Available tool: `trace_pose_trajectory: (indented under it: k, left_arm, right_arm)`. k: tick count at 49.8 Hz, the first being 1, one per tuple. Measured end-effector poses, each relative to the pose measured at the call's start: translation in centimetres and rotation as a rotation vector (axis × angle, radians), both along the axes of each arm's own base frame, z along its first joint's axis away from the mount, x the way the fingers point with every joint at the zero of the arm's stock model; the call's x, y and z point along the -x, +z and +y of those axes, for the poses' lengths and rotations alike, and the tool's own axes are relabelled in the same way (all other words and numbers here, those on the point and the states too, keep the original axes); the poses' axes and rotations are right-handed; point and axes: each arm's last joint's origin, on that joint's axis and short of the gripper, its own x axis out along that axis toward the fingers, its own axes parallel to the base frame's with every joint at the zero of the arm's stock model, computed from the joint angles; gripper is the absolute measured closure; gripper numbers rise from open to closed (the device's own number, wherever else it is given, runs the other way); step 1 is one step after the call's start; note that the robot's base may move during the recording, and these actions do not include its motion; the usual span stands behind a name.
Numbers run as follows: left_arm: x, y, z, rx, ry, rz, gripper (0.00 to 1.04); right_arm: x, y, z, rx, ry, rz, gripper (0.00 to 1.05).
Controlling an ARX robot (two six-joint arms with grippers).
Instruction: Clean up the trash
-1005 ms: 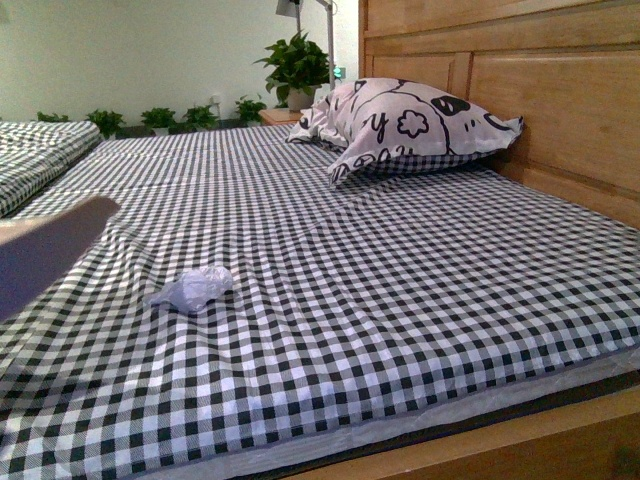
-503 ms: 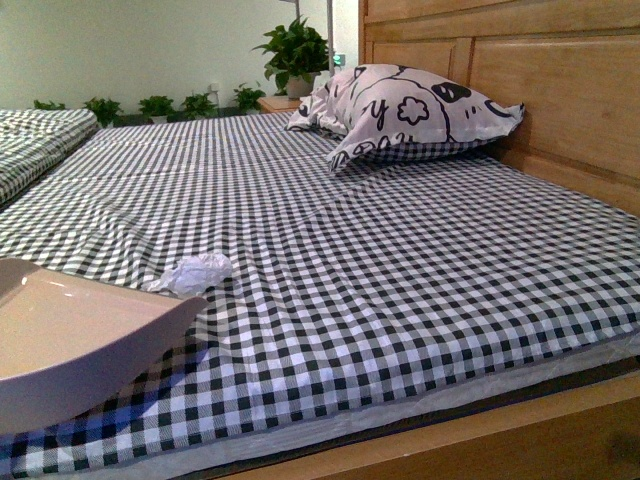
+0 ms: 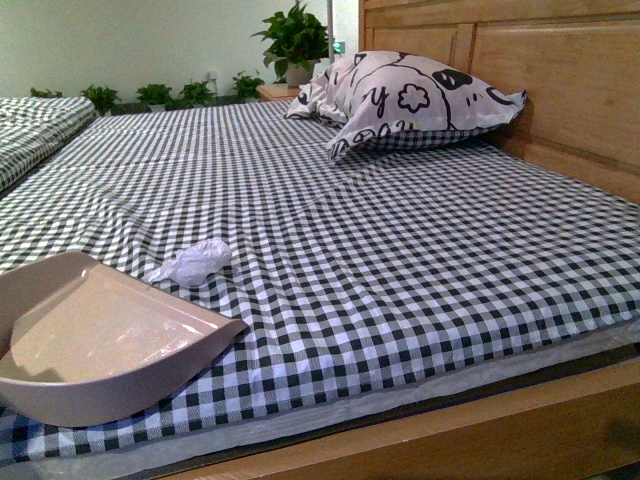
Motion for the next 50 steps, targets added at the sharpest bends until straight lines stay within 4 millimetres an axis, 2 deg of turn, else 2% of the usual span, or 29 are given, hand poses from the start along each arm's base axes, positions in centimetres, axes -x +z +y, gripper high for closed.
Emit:
trace_pose_trajectory:
  k: [12,15,18,25,26,28,33,38,43,50]
  left_arm:
    - [0.1,-0.2,0.2,-0.002,-0.012,0.033,0.77]
    - [0.1,-0.2,0.2,-0.002,-0.013,0.033,0.77]
    - [0.1,-0.2,0.2,-0.003,-0.013,0.033,0.77]
    - [0.1,-0.2,0.2,-0.003,-0.014,0.033,0.77]
    - [0.1,-0.2,0.2,-0.003,-0.014,0.032,0.77]
    - [0.1,-0.2,0.2,-0.003,-0.015,0.032,0.77]
    - [0.1,-0.2,0.2,-0.004,-0.015,0.033,0.77]
    - [0.1,-0.2,0.2,-0.004,-0.016,0.034,0.77]
    - [0.1,-0.2,0.2,-0.004,-0.016,0.034,0.77]
    - [0.1,-0.2,0.2,-0.004,-0.016,0.034,0.77]
  right_arm:
    - [0.0,0.0,0.0,-0.001,-0.008,0.01,0.87]
    - [-0.5,0.0,0.6,0.039,-0.071,0.182,0.87]
    - [-1.2,0.6,1.8,0.092,-0.018,0.305,0.87]
    - [-5.1,2.5,5.9,0.17,0.206,0.436,0.87]
    - [-6.3,3.2,6.9,0.188,0.247,0.434,0.87]
    - [-7.5,3.4,7.9,0.205,0.278,0.448,0.87]
    - [-12.2,3.9,11.9,0.256,0.41,0.513,0.87]
    - [-15.6,3.0,14.5,0.29,0.443,0.568,0.87]
    - [-18.5,1.0,16.6,0.303,0.453,0.653,0.87]
    - [-20.7,-1.9,18.6,0.311,0.45,0.745,0.87]
